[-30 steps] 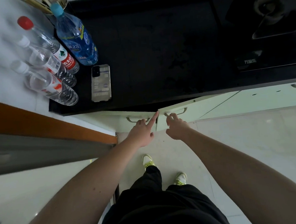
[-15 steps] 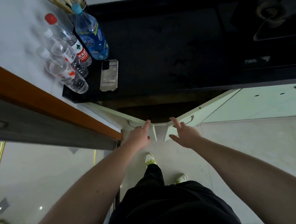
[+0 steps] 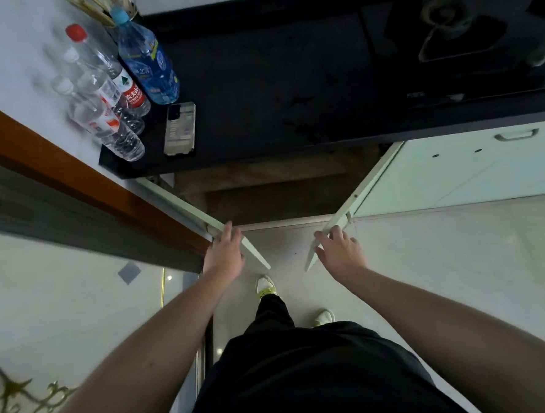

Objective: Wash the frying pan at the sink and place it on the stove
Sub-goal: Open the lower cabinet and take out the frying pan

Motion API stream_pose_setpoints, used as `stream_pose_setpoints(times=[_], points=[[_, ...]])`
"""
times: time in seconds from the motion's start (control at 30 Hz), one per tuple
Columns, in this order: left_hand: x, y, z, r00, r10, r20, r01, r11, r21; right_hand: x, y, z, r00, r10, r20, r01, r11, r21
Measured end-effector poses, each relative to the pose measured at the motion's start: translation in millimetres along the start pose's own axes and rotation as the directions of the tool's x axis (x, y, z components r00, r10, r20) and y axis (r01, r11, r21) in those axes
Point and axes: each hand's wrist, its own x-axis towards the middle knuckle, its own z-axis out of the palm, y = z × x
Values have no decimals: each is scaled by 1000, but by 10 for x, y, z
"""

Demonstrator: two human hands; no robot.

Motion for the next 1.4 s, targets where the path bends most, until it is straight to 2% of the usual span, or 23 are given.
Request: stream_pose_setpoints(times=[0.1, 0.27, 0.4, 0.47, 0.57, 0.67, 0.77, 0.9, 1.0, 1.07, 1.2, 1.4], points=[[-44, 8, -11, 1000, 7, 28, -7, 1000, -5, -250, 135, 15, 996, 48, -72, -49, 999, -10], [19, -1, -119, 997, 38, 61, -40, 999, 34, -623, 419, 73, 991, 85, 108, -73, 991, -111], [94, 23, -191, 993, 51, 110, -56, 997, 47, -799, 566, 54, 962, 234, 142, -216, 968, -128], [103, 24, -210, 992, 57, 112, -64, 996, 59, -810, 540, 3, 916, 353, 189, -311, 925, -216], [96, 0, -226, 991, 85, 105, -92, 993, 72, -708, 367, -124, 787, 555, 267, -484, 826, -289], [89, -59, -249, 984, 130, 123, -139, 988, 68, -591, 165, -190, 742, 602, 295, -527, 796, -299], [40, -154, -294, 977, 171, 128, -179, 982, 60, -553, -43, -213, 795, 546, 264, -496, 836, -235], [-71, -262, -323, 966, 236, 106, -246, 964, 101, -487, -299, -174, 903, 389, 184, -361, 918, -166], [-186, -424, -294, 939, 343, 26, -337, 900, 277, -375, -556, -157, 950, 262, 167, -240, 960, -145], [-284, -572, -236, 918, 397, 6, -377, 868, 323, -273, -772, -155, 967, 192, 166, -172, 976, -132], [-474, -896, -7, 917, 397, 33, -395, 894, 213, -83, -1235, -149, 976, 110, 187, -95, 992, -89], [-844, -1453, 318, 913, 407, -38, -395, 903, 167, 73, -1856, -116, 976, 0, 219, 26, 993, -113]])
